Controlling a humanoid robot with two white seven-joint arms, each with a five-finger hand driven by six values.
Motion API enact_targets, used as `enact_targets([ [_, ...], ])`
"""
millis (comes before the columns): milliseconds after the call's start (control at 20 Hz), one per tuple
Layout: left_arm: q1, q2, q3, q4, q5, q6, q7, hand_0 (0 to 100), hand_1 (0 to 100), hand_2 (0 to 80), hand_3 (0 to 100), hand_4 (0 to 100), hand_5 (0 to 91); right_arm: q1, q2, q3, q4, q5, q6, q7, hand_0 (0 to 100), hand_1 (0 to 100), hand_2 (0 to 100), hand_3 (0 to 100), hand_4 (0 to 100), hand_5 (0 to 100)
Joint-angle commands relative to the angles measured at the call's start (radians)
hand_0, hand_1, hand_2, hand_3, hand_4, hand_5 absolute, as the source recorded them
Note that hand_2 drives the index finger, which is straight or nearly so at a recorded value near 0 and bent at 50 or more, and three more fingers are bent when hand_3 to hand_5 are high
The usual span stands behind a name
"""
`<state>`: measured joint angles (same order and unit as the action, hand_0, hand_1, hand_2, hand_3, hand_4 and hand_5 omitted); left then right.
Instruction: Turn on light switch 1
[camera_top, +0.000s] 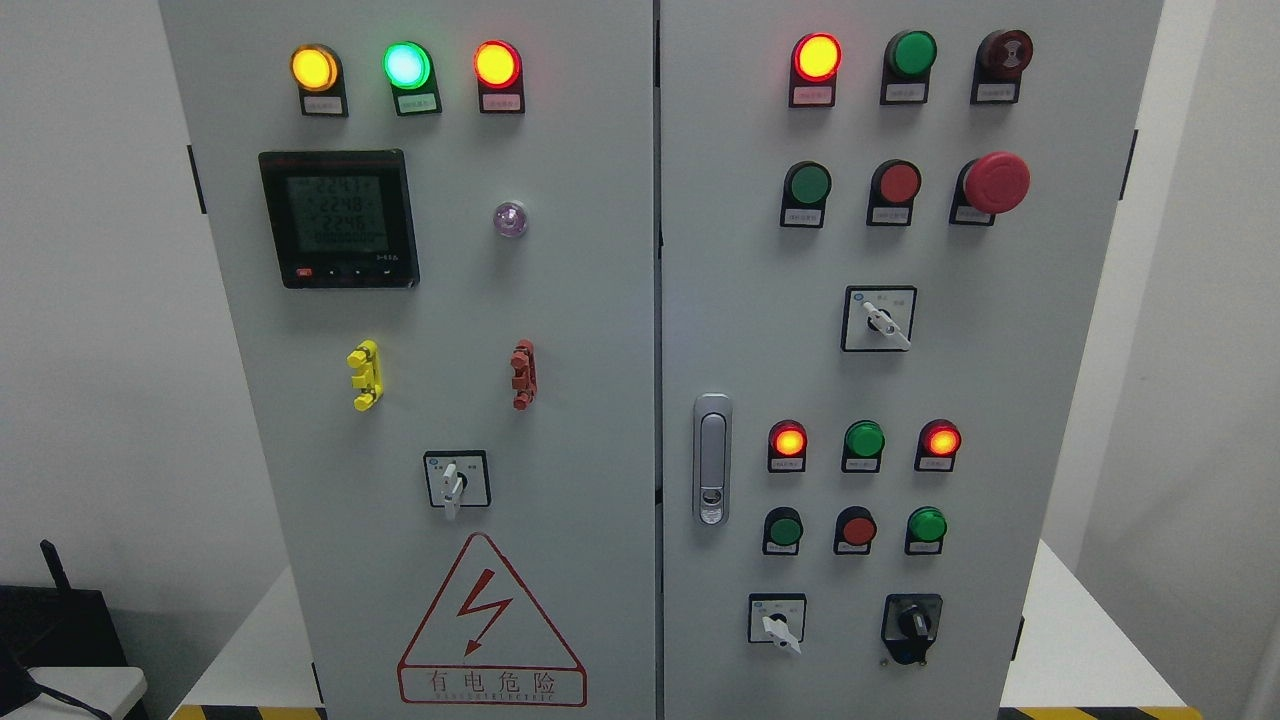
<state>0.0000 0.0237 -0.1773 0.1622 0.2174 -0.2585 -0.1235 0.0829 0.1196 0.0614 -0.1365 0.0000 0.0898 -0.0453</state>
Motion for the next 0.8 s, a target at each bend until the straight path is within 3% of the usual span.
enact_targets([
  [0,0.009,-0.002,0.002,-0.001,0.002,-0.001,-0.002,48,0,0.0,0,0,0.0,0.000,0.000,0.000,0.000,-0.018,0.001,0.001,12,39,0,0,0,0],
  [401,0.014,-0.002,0.031,-0.001,0.011,-0.004,-0.004,48,0,0.0,0,0,0.0,0.000,0.000,0.000,0.000,-0.018,0.001,0.001,12,39,0,0,0,0],
  [752,0.034,-0.001,0.165,-0.108,0.013,-0.016,-0.004,48,0,0.0,0,0,0.0,0.000,0.000,0.000,0.000,-0.018,0.001,0.001,12,39,0,0,0,0],
])
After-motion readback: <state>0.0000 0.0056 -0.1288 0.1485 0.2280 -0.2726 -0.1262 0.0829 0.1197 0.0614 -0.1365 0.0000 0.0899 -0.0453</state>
